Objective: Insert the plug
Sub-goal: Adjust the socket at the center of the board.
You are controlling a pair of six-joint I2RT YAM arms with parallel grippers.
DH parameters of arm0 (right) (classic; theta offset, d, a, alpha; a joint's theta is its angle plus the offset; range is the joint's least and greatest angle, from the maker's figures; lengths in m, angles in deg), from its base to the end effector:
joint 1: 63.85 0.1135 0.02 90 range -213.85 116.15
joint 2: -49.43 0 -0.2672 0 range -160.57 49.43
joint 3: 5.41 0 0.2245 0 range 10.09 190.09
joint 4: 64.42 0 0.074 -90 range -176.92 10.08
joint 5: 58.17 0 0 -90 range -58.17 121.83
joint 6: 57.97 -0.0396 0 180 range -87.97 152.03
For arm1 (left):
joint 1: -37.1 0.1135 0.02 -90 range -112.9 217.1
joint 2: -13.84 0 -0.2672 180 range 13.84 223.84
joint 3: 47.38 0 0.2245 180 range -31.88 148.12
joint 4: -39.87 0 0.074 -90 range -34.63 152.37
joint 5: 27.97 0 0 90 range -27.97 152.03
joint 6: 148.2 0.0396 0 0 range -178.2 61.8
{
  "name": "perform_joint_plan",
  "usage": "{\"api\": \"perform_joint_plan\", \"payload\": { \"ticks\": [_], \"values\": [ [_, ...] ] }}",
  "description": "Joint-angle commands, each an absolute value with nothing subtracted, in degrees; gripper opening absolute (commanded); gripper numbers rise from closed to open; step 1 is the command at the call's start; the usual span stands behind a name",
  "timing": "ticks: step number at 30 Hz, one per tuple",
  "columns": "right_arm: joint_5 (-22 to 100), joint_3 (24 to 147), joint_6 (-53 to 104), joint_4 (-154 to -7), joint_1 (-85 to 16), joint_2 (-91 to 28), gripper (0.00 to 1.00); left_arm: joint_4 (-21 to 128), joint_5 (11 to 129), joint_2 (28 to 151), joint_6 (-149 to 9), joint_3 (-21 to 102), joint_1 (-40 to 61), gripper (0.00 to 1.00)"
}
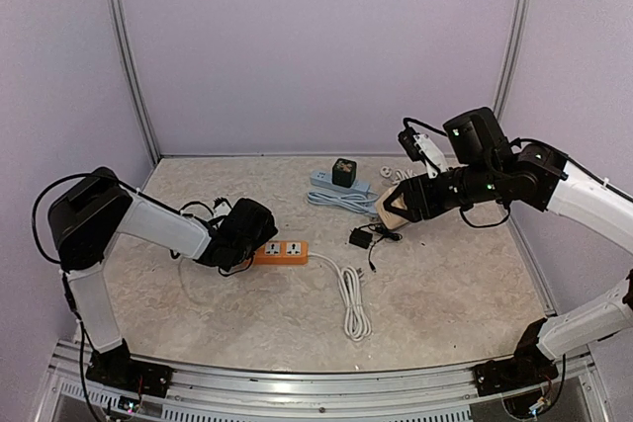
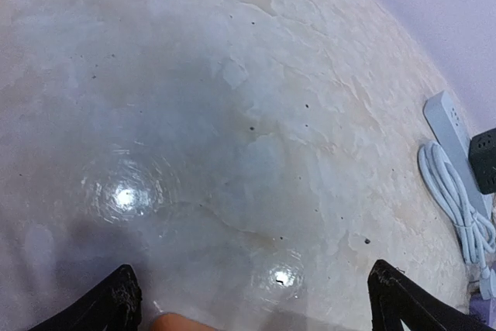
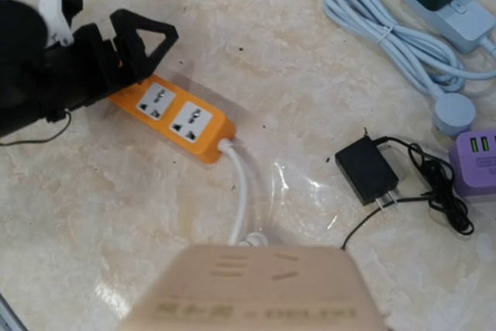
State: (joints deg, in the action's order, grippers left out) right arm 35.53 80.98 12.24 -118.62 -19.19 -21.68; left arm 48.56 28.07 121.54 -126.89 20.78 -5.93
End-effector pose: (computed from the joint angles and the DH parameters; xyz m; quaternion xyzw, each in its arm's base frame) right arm 0.1678 0.1694 0.3542 -0.2078 0.8777 0.2544 0.3490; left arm 0.2677 -0.2196 0.1454 -0.2999 0.8481 -0.1291 0.4172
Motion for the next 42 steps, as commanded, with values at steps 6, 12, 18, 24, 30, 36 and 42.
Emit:
{"api": "perform_joint_plan", "payload": {
  "ticks": [6,12,18,24,30,36,42],
  "values": [
    [35.3,80.9,12.0,-117.65,-19.6,-19.57,0.0,18.44,49.66,119.89,-115.46,7.98,-4.22,0.99],
    [35.94,81.03,11.68,-117.63,-19.69,-19.82,0.0,26.31,48.37,118.52,-109.56,11.99,-4.9,0.99],
    [35.85,81.03,11.45,-117.89,-19.64,-19.39,0.0,23.72,52.77,115.09,-102.89,9.13,-3.48,0.99],
    [35.85,81.1,11.43,-117.99,-19.69,-19.17,0.0,22.89,72.66,114.49,-97.96,9.34,2.01,0.99],
    [36.09,80.79,11.21,-117.67,-19.69,-19.15,0.0,28.06,69.64,114.21,-94.23,13.17,3.53,0.99],
    [36.05,81.3,11.09,-118.02,-19.69,-19.1,0.0,30.52,65.58,115.68,-91.16,17.89,4.13,0.99],
    [36.42,81.54,10.68,-117.99,-19.61,-19.21,0.0,31.58,68.47,119.94,-89.0,21.76,4.58,0.99]
  ]
}}
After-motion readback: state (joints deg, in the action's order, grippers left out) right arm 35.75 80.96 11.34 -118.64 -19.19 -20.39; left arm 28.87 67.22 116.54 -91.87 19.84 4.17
